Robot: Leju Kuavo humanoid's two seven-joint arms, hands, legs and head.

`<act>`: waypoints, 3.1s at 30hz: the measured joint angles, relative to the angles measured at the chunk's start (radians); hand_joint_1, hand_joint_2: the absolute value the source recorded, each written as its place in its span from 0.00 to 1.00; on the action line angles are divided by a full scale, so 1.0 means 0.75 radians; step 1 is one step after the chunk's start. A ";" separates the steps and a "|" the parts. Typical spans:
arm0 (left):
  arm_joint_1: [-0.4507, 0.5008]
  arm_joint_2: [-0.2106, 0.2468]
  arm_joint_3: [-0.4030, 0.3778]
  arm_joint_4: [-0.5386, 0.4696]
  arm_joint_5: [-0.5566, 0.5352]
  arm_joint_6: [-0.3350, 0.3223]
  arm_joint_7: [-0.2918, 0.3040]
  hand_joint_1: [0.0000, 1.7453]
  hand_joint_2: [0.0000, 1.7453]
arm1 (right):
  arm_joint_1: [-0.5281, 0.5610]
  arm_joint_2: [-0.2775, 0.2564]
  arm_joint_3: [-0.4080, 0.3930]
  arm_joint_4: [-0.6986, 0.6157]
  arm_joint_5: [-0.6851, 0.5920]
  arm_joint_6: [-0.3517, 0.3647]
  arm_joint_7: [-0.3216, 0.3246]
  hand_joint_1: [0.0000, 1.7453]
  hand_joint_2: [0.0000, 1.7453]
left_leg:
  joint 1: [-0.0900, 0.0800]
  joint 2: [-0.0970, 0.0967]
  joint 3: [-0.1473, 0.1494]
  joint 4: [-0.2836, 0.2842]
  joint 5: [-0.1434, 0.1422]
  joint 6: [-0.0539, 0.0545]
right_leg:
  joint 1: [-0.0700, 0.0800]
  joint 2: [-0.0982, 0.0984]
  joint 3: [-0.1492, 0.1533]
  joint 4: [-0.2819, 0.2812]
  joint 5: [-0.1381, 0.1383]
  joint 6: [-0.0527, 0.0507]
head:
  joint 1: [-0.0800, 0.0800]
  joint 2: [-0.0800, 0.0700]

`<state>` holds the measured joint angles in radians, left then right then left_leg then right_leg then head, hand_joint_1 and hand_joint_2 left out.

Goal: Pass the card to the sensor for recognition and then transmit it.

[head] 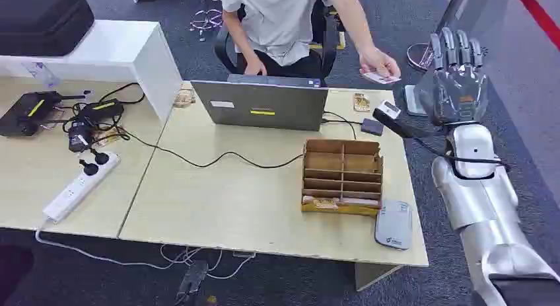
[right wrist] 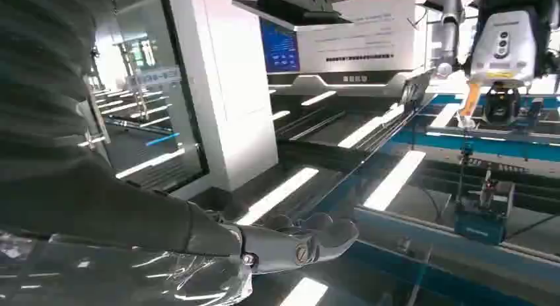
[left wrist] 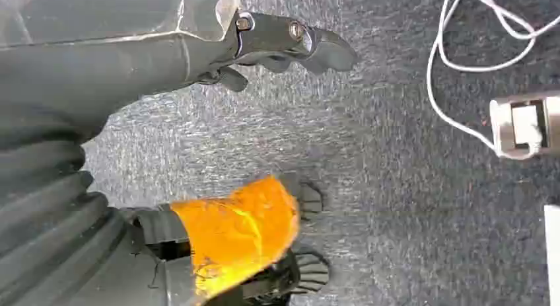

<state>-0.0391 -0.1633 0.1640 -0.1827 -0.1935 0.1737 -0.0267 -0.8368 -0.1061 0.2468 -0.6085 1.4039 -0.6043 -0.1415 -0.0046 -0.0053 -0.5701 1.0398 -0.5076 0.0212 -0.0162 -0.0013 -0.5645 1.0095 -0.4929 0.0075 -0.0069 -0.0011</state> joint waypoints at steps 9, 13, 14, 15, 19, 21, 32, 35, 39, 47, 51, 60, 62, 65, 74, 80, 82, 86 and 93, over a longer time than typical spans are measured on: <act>0.001 -0.014 0.001 0.001 0.052 -0.127 -0.023 0.00 1.00 | 0.012 0.038 0.090 -0.023 -0.032 0.013 0.012 0.00 1.00 | 0.000 -0.001 0.000 0.000 0.000 0.000 | 0.001 -0.001 0.000 0.000 0.000 0.000 | 0.000 0.000; 0.001 -0.016 0.001 0.003 0.055 -0.135 -0.026 0.00 1.00 | 0.026 0.040 0.108 -0.038 -0.053 0.021 0.013 0.00 1.00 | 0.000 0.000 0.000 0.000 0.000 0.000 | 0.000 0.000 0.000 0.000 0.000 0.000 | 0.000 0.000; 0.001 -0.016 0.001 0.003 0.057 -0.138 -0.026 0.00 1.00 | 0.028 0.041 0.112 -0.041 -0.058 0.022 0.013 0.00 1.00 | 0.000 0.000 0.000 0.000 0.000 0.000 | 0.000 0.000 0.000 0.000 0.000 0.000 | 0.000 0.000; 0.001 -0.016 0.001 0.003 0.057 -0.140 -0.026 0.00 1.00 | 0.030 0.041 0.117 -0.046 -0.061 0.026 0.013 0.00 1.00 | 0.000 -0.001 0.000 0.000 0.000 0.000 | 0.000 0.000 0.000 0.000 0.000 0.000 | 0.000 0.000; 0.001 -0.018 0.001 0.004 0.059 -0.146 -0.026 0.00 1.00 | 0.035 0.043 0.133 -0.055 -0.064 0.032 0.016 0.00 1.00 | 0.000 -0.001 0.000 0.000 0.000 0.000 | 0.000 0.000 0.000 0.000 0.000 0.000 | 0.000 0.000; 0.001 -0.019 0.001 0.005 0.059 -0.147 -0.026 0.00 1.00 | 0.037 0.043 0.137 -0.056 -0.067 0.033 0.016 1.00 1.00 | 0.000 -0.001 0.000 0.000 0.000 0.000 | 0.000 0.000 0.000 0.000 0.000 0.000 | 0.000 0.000; 0.001 -0.023 0.001 0.005 0.061 -0.175 -0.020 0.00 1.00 | 0.063 0.046 0.168 -0.097 -0.170 0.069 0.002 1.00 1.00 | 0.000 -0.001 0.000 0.000 0.000 0.000 | 0.000 0.000 0.000 0.000 0.000 0.000 | 0.000 0.000; 0.001 -0.024 0.001 0.005 0.062 -0.180 -0.020 0.00 1.00 | 0.067 0.046 0.175 -0.110 -0.182 0.073 0.002 1.00 1.00 | 0.000 -0.001 0.000 0.000 0.000 0.000 | 0.000 0.000 0.000 0.000 0.000 0.000 | 0.000 0.000; 0.001 -0.025 0.001 0.006 0.062 -0.186 -0.020 0.00 1.00 | 0.069 0.046 0.182 -0.122 -0.185 0.074 0.002 1.00 1.00 | 0.000 -0.001 0.000 0.000 0.000 0.000 | 0.000 0.000 0.000 0.000 0.000 0.000 | 0.000 0.000; 0.001 -0.027 0.001 0.006 0.053 -0.201 -0.026 0.00 1.00 | 0.070 0.046 0.194 -0.133 -0.213 0.073 -0.004 1.00 1.00 | 0.000 -0.001 0.000 0.000 0.000 0.000 | 0.000 0.000 0.000 0.000 0.000 0.000 | 0.000 0.000; 0.001 -0.028 0.002 0.006 0.062 -0.194 -0.026 0.00 1.00 | 0.095 0.041 0.198 -0.162 -0.244 0.064 -0.004 1.00 1.00 | 0.000 -0.001 0.001 0.000 0.000 0.000 | 0.000 0.000 0.000 -0.001 0.000 0.000 | 0.000 0.000; 0.002 -0.028 0.015 0.006 0.093 -0.174 -0.022 0.00 1.00 | 0.304 -0.061 0.199 -0.397 -0.278 0.006 -0.020 1.00 1.00 | 0.000 -0.003 0.000 0.000 0.000 0.000 | 0.000 -0.003 0.001 -0.003 0.000 0.000 | 0.001 0.000; 0.005 -0.028 0.019 0.006 0.100 -0.173 -0.022 0.00 1.00 | 0.383 -0.096 0.193 -0.486 -0.278 -0.012 -0.024 1.00 1.00 | 0.000 -0.005 0.000 0.000 0.000 0.001 | 0.000 -0.005 0.001 -0.003 0.000 0.000 | -0.001 0.000; 0.004 -0.028 0.032 0.006 0.108 -0.168 -0.022 0.00 1.00 | 0.515 -0.147 0.157 -0.635 -0.265 -0.024 -0.034 1.00 1.00 | 0.000 -0.005 0.000 0.000 -0.001 0.001 | 0.000 -0.005 0.001 -0.004 0.000 0.000 | 0.001 0.000; 0.005 -0.033 0.069 0.006 0.129 -0.157 -0.022 0.00 1.00 | 0.843 -0.207 0.022 -0.941 -0.237 -0.079 -0.056 1.00 1.00 | 0.000 -0.006 -0.001 -0.001 -0.001 0.001 | 0.000 -0.005 0.001 -0.004 -0.001 0.001 | 0.001 0.000; 0.005 -0.036 0.083 0.006 0.133 -0.150 -0.022 0.00 1.00 | 0.973 -0.204 -0.012 -1.001 -0.215 -0.097 -0.101 1.00 1.00 | 0.000 -0.005 0.000 -0.001 -0.001 0.001 | 0.000 -0.004 0.001 -0.004 -0.001 0.001 | 0.000 0.000; 0.004 -0.037 0.084 0.006 0.132 -0.150 -0.021 0.00 1.00 | 0.999 -0.193 -0.013 -0.999 -0.204 -0.098 -0.122 1.00 1.00 | 0.000 -0.005 0.000 -0.001 -0.001 0.001 | 0.000 -0.004 0.001 -0.004 -0.001 0.001 | 0.000 0.000; 0.003 -0.042 0.084 0.006 0.124 -0.152 -0.018 0.00 1.00 | 1.016 -0.145 -0.008 -0.956 -0.171 -0.099 -0.144 1.00 1.00 | 0.000 -0.005 0.000 -0.001 -0.001 0.001 | 0.000 -0.004 0.001 -0.004 -0.001 0.001 | 0.000 0.000; 0.001 -0.047 0.091 0.006 0.090 -0.162 -0.008 0.00 1.00 | 0.986 -0.033 0.011 -0.786 -0.152 -0.099 -0.195 1.00 1.00 | 0.001 -0.003 0.000 -0.001 -0.001 0.001 | 0.000 -0.002 0.001 -0.004 -0.001 0.001 | 0.000 0.000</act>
<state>-0.0382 -0.1988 0.2319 -0.1785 -0.1263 0.0523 -0.0328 -0.0976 -0.1312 0.2552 -1.1977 1.2902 -0.6783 -0.2880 -0.0040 -0.0074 -0.5701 1.0387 -0.5085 0.0217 -0.0158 -0.0031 -0.5634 1.0066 -0.4935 0.0080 -0.0069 -0.0011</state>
